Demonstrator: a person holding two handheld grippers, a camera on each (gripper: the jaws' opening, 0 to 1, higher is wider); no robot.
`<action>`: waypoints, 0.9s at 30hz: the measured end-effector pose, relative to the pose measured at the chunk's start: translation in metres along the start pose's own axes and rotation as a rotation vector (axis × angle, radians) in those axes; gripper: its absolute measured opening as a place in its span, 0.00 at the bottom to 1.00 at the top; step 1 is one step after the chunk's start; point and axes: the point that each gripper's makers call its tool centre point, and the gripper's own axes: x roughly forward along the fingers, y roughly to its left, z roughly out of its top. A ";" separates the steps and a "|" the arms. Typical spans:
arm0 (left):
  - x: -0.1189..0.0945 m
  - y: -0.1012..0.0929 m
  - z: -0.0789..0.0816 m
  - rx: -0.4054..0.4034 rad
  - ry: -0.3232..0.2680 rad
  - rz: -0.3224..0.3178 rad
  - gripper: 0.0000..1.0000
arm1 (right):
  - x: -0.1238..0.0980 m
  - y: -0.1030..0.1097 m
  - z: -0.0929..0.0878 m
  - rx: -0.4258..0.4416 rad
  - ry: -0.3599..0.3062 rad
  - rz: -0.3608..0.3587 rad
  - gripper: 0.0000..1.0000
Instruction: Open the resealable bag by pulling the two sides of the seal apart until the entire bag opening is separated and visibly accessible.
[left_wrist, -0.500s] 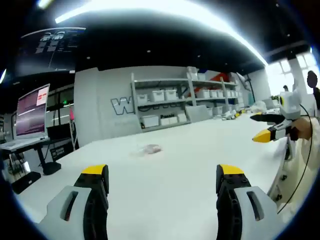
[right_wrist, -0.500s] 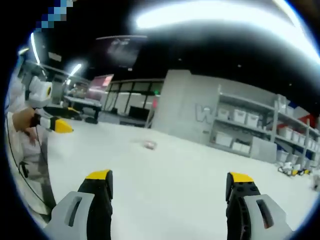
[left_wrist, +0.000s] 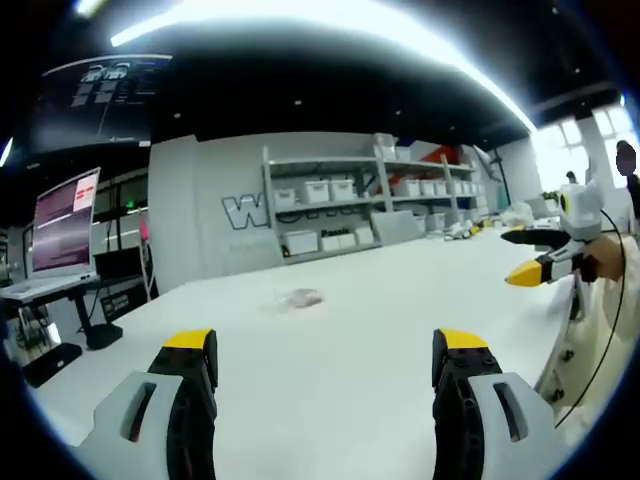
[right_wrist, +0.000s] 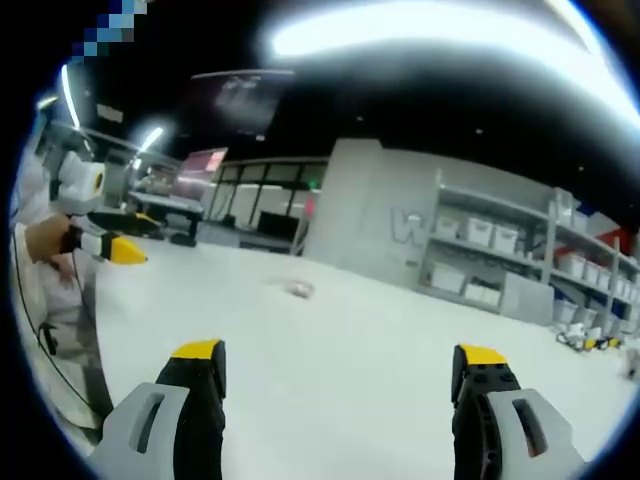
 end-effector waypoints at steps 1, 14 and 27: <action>0.000 0.000 0.000 0.000 0.000 0.000 0.88 | 0.000 0.000 0.000 -0.001 -0.001 0.000 0.95; -0.001 -0.001 0.000 0.002 0.001 -0.002 0.88 | 0.000 0.003 0.000 -0.004 0.002 0.006 0.95; -0.001 0.000 -0.001 0.003 0.003 0.001 0.88 | 0.001 0.003 -0.001 -0.011 0.006 0.010 0.95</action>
